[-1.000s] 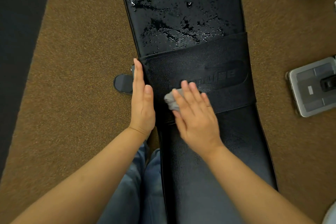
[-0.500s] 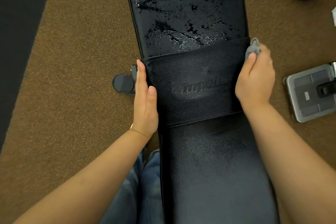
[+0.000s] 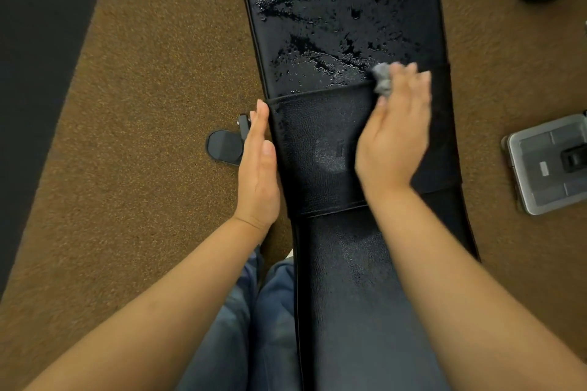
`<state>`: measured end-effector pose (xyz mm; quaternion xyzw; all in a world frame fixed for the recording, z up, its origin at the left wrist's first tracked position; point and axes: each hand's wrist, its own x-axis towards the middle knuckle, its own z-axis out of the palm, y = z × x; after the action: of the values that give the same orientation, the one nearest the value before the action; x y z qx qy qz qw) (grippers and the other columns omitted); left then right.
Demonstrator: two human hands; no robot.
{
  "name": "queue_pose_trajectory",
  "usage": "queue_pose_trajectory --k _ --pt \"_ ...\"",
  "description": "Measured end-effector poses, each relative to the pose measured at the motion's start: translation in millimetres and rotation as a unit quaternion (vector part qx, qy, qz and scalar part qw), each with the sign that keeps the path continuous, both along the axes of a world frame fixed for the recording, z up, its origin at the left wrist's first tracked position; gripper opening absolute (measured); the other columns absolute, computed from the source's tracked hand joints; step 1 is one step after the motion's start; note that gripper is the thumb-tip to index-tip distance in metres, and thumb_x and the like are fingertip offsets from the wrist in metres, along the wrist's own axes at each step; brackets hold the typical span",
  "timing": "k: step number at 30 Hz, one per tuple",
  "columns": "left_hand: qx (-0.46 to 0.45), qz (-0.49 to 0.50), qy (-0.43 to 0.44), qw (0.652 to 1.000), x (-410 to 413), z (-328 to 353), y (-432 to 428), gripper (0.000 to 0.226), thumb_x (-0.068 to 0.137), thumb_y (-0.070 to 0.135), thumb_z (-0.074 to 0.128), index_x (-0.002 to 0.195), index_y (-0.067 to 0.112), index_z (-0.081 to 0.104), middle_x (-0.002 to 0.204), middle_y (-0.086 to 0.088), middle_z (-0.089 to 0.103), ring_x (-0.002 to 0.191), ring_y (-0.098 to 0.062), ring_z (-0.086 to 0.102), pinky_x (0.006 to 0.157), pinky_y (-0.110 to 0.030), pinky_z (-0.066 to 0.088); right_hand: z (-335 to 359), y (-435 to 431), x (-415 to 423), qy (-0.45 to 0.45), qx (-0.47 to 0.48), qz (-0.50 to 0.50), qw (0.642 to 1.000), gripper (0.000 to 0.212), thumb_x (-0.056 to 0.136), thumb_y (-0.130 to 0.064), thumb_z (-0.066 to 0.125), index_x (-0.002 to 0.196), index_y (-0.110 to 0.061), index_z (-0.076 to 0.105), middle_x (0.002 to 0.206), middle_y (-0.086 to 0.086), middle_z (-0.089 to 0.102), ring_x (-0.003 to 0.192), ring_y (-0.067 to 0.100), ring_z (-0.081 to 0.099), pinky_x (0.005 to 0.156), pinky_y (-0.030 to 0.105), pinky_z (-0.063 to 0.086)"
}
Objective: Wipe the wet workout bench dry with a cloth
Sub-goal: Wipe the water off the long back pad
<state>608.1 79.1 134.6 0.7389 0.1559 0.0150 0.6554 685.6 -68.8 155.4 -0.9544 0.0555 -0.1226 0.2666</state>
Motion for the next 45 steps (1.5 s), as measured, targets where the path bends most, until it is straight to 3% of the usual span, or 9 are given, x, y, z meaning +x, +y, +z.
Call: queue_pose_trajectory --k 4,7,11,16,27,30,36,41,45 --pt "0.029 -0.018 -0.009 0.999 -0.7 -1.4 0.6 0.078 0.095 0.065 0.018 0.150 0.009 0.012 0.159 -0.008 0.012 0.148 -0.016 0.009 0.122 -0.038 0.009 1.1 66.2 -38.4 0.017 0.011 0.148 0.989 0.042 0.096 -0.015 0.039 0.137 -0.008 0.049 0.145 0.014 0.045 0.139 0.033 0.032 0.114 0.045 0.029" --pt "0.006 -0.004 -0.011 1.000 1.1 -1.1 7.4 0.083 0.094 0.065 0.020 0.150 0.004 0.014 0.159 -0.009 0.016 0.148 -0.015 0.013 0.121 -0.042 0.012 3.3 87.3 -42.9 0.035 0.005 0.167 0.985 0.046 0.098 -0.029 0.032 0.132 -0.009 0.055 0.143 0.013 0.047 0.139 0.033 0.033 0.115 0.043 0.023" --pt "0.049 0.009 -0.028 0.998 1.8 -2.4 15.8 0.083 0.096 0.062 0.019 0.149 -0.002 0.020 0.157 -0.014 0.023 0.146 -0.016 0.020 0.120 -0.036 0.017 3.6 75.9 -37.4 0.037 -0.023 0.223 0.974 0.039 0.096 -0.017 0.040 0.131 -0.011 0.056 0.145 0.009 0.046 0.140 0.029 0.031 0.117 0.037 0.014" --pt "0.053 0.018 -0.049 0.997 4.3 -0.1 13.4 0.076 0.098 0.058 0.022 0.148 0.000 0.020 0.155 -0.013 0.025 0.145 -0.020 0.023 0.119 -0.047 0.020 3.1 59.2 -42.1 0.022 -0.065 0.293 0.954 0.035 0.093 -0.011 0.050 0.127 -0.010 0.060 0.142 0.011 0.049 0.138 0.030 0.036 0.115 0.041 0.021" --pt "0.146 -0.020 -0.051 0.988 -4.0 5.7 -1.5 0.076 0.099 0.056 0.016 0.148 -0.003 0.019 0.157 -0.018 0.019 0.147 -0.026 0.015 0.120 -0.045 0.013 -1.4 7.4 -112.2 0.013 -0.115 0.392 0.912 0.036 0.090 -0.014 0.051 0.123 -0.018 0.064 0.143 0.007 0.047 0.137 0.028 0.038 0.110 0.043 0.036" --pt "0.183 -0.016 -0.051 0.982 -6.2 2.0 -9.4 0.076 0.100 0.053 0.015 0.148 -0.006 0.013 0.158 -0.021 0.012 0.148 -0.030 0.008 0.121 -0.039 0.008 -3.2 -24.9 -126.3 0.054 -0.072 0.372 0.924 0.044 0.086 -0.012 0.049 0.130 -0.020 0.056 0.147 0.007 0.042 0.141 0.025 0.031 0.113 0.042 0.029" --pt "0.200 -0.018 -0.032 0.979 -5.0 -3.9 -24.6 0.077 0.100 0.052 0.016 0.148 -0.008 0.005 0.158 -0.024 0.001 0.148 -0.029 -0.001 0.121 -0.035 0.003 -3.4 -81.9 -110.3 0.088 -0.030 0.220 0.971 0.045 0.093 -0.008 0.042 0.138 -0.013 0.043 0.150 0.012 0.033 0.144 0.032 0.020 0.115 0.047 0.023" --pt "0.206 -0.023 -0.040 0.977 -3.1 -5.2 -24.8 0.078 0.101 0.052 0.017 0.147 -0.009 0.004 0.157 -0.026 -0.002 0.148 -0.025 -0.002 0.121 -0.036 0.002 -1.8 -105.3 -66.9 0.096 -0.028 0.125 0.987 0.045 0.099 -0.014 0.037 0.144 -0.012 0.038 0.155 0.012 0.023 0.145 0.028 0.015 0.119 0.027 0.011" --pt "0.207 -0.024 -0.036 0.977 -2.6 -4.8 -26.0 0.080 0.100 0.053 0.016 0.147 -0.010 0.003 0.157 -0.025 -0.002 0.148 -0.024 -0.003 0.120 -0.032 0.001 -2.2 -111.8 -18.5 0.106 0.034 0.068 0.991 0.044 0.103 -0.021 0.031 0.146 -0.011 0.033 0.153 0.012 0.031 0.143 0.021 0.024 0.111 0.007 0.010"
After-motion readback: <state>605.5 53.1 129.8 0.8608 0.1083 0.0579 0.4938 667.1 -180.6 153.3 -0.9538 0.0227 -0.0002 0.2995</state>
